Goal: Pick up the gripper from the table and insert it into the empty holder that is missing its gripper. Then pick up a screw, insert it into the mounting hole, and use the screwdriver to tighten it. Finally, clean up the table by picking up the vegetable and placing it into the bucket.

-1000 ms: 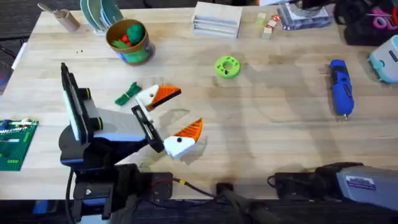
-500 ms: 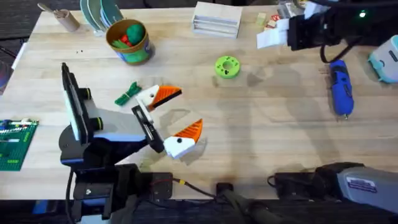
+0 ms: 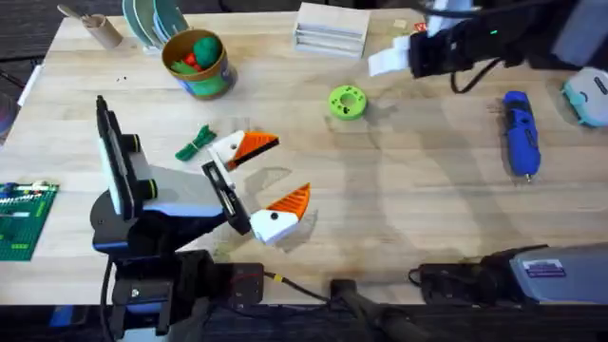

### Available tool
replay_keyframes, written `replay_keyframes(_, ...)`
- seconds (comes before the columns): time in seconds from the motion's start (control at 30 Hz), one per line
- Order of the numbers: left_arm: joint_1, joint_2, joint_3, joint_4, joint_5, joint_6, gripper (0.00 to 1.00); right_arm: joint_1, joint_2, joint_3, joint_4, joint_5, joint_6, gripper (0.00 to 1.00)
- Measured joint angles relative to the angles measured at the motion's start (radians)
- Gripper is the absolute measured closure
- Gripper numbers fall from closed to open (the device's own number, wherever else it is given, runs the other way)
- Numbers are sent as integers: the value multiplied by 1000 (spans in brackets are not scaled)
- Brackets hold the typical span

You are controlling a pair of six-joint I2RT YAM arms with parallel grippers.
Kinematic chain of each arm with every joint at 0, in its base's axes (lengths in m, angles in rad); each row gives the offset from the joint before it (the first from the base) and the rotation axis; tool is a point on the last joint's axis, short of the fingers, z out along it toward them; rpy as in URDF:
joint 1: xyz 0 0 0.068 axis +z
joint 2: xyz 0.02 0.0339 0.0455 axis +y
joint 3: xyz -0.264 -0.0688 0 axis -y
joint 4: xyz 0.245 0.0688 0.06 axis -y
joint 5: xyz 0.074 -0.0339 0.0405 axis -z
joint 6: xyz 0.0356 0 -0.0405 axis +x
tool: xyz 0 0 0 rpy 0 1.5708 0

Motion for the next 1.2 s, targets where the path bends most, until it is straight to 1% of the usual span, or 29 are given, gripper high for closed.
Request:
replay_keyframes(0.17, 0, 0, 0, -9, 20, 0, 8, 70, 55, 0, 3, -25, -37, 27)
replay_keyframes(0.37, 0, 0, 1, -10, 31, 0, 8, 167, 72, 0, 8, 39, -93, 37)
replay_keyframes(0.53, 0, 0, 1, -11, 35, 0, 7, 229, 72, 0, 8, 98, -147, 43)
replay_keyframes(0.67, 0, 0, 1, -13, 42, 0, 7, 238, 85, 0, 9, 119, -163, 110)
replay_keyframes(0.77, 0, 0, 1, -13, 45, 0, 8, 239, 115, 0, 8, 127, -170, 143)
replay_keyframes(0.97, 0, 0, 1, -13, 46, 0, 8, 273, 144, 0, 9, 135, -182, 167)
replay_keyframes(1.1, 0, 0, 1, -13, 46, 0, 8, 294, 143, 0, 10, 136, -204, 242)
replay_keyframes(1.17, 0, 0, 1, -13, 46, 0, 8, 294, 154, 0, 20, 140, -209, 353)
replay_keyframes(1.2, 0, 0, 1, -13, 46, 0, 8, 294, 158, 0, 23, 141, -211, 359)
